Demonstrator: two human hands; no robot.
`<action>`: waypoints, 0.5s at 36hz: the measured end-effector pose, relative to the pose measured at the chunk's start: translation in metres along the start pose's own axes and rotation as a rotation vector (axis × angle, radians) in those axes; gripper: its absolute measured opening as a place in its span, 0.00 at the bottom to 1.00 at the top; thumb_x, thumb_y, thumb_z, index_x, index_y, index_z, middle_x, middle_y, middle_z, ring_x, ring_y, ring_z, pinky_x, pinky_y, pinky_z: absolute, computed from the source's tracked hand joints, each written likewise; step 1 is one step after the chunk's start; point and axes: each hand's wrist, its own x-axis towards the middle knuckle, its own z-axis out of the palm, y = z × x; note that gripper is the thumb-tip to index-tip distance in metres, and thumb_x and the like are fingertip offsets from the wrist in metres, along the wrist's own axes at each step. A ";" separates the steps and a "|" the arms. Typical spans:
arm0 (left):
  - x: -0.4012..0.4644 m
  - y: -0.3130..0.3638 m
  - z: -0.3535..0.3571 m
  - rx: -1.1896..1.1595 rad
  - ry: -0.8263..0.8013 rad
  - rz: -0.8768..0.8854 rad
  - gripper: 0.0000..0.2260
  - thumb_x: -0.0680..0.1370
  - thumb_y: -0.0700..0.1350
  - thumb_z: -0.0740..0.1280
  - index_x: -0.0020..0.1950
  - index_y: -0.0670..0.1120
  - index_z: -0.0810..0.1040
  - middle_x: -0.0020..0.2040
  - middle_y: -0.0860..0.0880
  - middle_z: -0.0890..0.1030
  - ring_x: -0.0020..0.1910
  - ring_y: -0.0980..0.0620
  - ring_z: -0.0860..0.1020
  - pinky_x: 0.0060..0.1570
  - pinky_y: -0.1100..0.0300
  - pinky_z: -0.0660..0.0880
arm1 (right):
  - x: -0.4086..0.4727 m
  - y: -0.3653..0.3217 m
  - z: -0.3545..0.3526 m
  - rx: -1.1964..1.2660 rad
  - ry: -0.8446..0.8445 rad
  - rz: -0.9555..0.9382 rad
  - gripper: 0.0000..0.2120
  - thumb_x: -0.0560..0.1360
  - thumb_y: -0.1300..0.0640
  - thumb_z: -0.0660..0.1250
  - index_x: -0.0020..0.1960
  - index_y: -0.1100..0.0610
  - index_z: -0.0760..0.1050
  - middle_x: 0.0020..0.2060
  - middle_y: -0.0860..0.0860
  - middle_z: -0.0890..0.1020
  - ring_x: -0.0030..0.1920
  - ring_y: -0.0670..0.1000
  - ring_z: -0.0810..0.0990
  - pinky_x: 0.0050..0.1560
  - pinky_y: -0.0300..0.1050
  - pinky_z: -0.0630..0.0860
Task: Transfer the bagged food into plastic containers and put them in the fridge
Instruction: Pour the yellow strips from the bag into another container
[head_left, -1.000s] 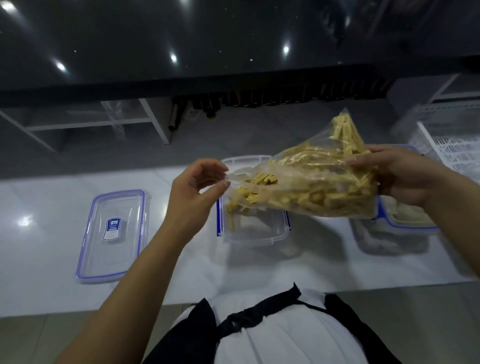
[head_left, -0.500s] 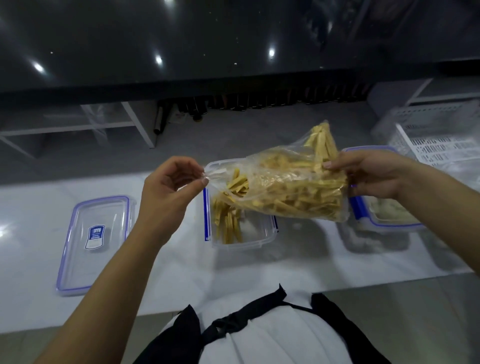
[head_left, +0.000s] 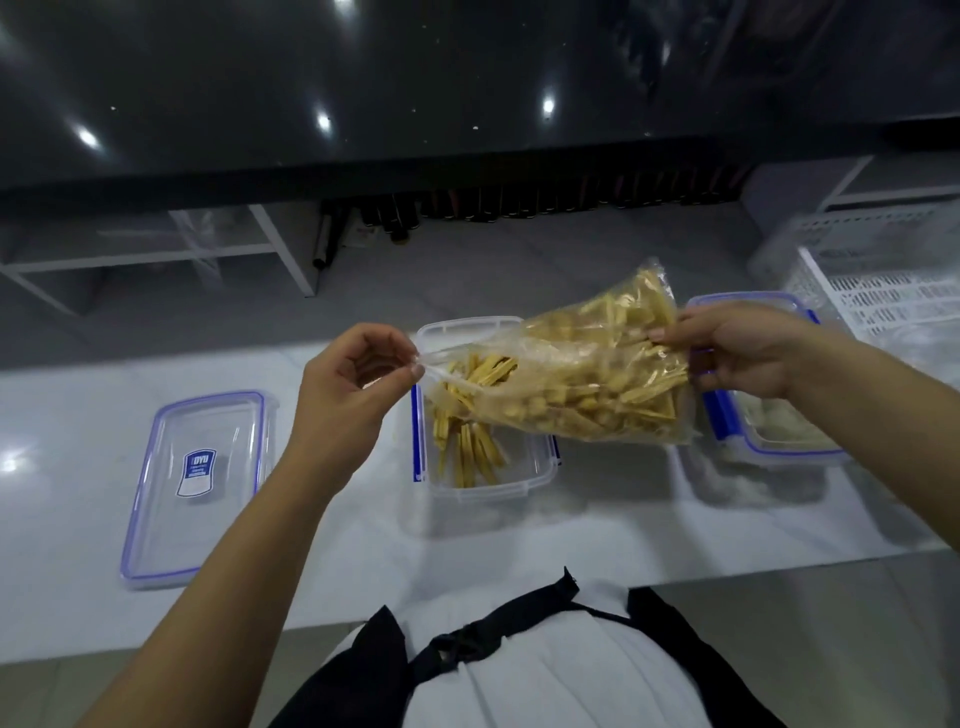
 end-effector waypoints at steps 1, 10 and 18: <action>-0.001 0.002 -0.001 -0.005 0.010 0.019 0.16 0.74 0.35 0.75 0.45 0.59 0.82 0.44 0.54 0.84 0.46 0.52 0.83 0.51 0.62 0.79 | -0.001 -0.002 -0.002 0.017 -0.020 -0.016 0.04 0.73 0.62 0.71 0.45 0.56 0.84 0.40 0.52 0.85 0.38 0.50 0.85 0.38 0.47 0.82; -0.003 0.002 -0.001 -0.032 0.019 -0.024 0.15 0.74 0.33 0.74 0.44 0.55 0.82 0.42 0.54 0.84 0.45 0.52 0.83 0.51 0.61 0.79 | -0.001 -0.002 -0.001 -0.038 -0.001 -0.033 0.07 0.74 0.62 0.71 0.51 0.58 0.83 0.43 0.53 0.86 0.41 0.51 0.85 0.43 0.49 0.83; -0.003 -0.001 -0.002 0.019 0.047 0.004 0.18 0.74 0.34 0.75 0.43 0.60 0.81 0.43 0.54 0.84 0.47 0.49 0.83 0.56 0.54 0.80 | 0.000 -0.007 -0.001 -0.074 0.016 -0.101 0.10 0.66 0.61 0.75 0.47 0.58 0.83 0.39 0.53 0.85 0.35 0.50 0.84 0.36 0.46 0.83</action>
